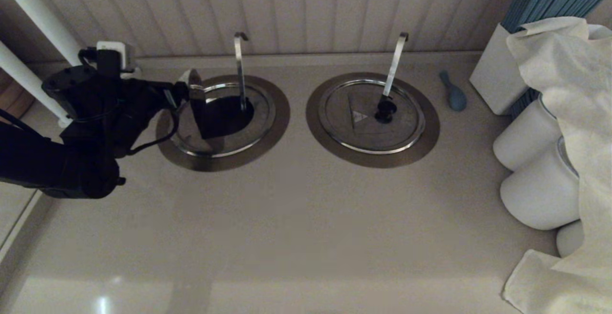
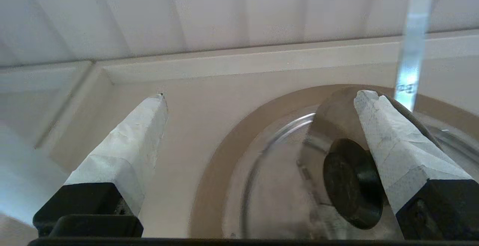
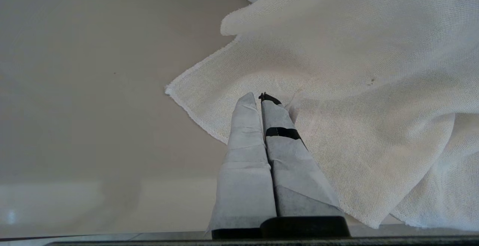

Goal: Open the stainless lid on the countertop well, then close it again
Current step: Open the lid

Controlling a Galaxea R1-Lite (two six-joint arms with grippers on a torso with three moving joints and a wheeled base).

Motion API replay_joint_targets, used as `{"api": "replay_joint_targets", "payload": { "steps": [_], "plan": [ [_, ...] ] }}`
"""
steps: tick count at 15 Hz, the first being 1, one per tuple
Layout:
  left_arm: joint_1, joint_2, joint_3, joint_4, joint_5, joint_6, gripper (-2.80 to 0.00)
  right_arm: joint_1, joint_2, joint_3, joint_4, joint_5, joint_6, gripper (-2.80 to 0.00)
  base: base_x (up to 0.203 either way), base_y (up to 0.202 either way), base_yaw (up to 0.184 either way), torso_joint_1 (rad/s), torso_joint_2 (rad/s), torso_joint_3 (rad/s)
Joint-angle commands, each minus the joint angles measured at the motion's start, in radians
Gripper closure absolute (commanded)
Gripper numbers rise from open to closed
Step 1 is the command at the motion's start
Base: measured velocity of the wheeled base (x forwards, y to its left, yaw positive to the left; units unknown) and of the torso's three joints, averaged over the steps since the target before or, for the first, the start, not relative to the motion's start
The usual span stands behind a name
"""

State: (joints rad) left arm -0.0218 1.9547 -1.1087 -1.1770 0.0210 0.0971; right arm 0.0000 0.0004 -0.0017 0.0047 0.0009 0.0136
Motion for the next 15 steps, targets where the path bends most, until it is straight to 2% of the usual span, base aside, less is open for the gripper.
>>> {"api": "replay_joint_targets", "payload": {
  "steps": [1, 5, 7, 9, 12, 15],
  "plan": [
    [0.017, 0.004, 0.001, -0.004, 0.0, 0.008, -2.8, 0.0, 0.001, 0.0, 0.0, 0.001, 0.0, 0.0, 0.0, 0.0, 0.0, 0.0, 0.0, 0.0],
    [0.075, 0.01, -0.003, -0.004, -0.019, 0.032, -2.8, 0.0, 0.001, 0.0, 0.0, 0.001, 0.0, 0.0, 0.0, 0.0, 0.0, 0.0, 0.0, 0.0],
    [0.117, -0.006, -0.006, 0.008, -0.056, 0.028, -2.8, 0.0, 0.001, 0.001, 0.0, 0.001, 0.0, 0.0, 0.0, 0.0, 0.0, 0.0, 0.0, 0.0],
    [0.171, -0.03, -0.004, 0.024, -0.091, 0.01, -2.8, 0.0, 0.0, 0.002, 0.0, 0.001, 0.0, 0.0, 0.0, 0.0, 0.0, 0.0, 0.0, 0.0],
    [0.269, -0.065, -0.001, 0.042, -0.193, -0.029, -2.8, 0.0, 0.0, 0.0, 0.0, 0.002, 0.0, 0.0, 0.0, 0.0, 0.0, 0.0, 0.0, 0.0],
    [0.337, -0.125, -0.012, 0.065, -0.219, -0.055, -2.8, 0.0, 0.001, 0.0, 0.0, 0.001, 0.0, 0.0, 0.0, 0.0, 0.0, 0.0, 0.0, 0.0]
  ]
}}
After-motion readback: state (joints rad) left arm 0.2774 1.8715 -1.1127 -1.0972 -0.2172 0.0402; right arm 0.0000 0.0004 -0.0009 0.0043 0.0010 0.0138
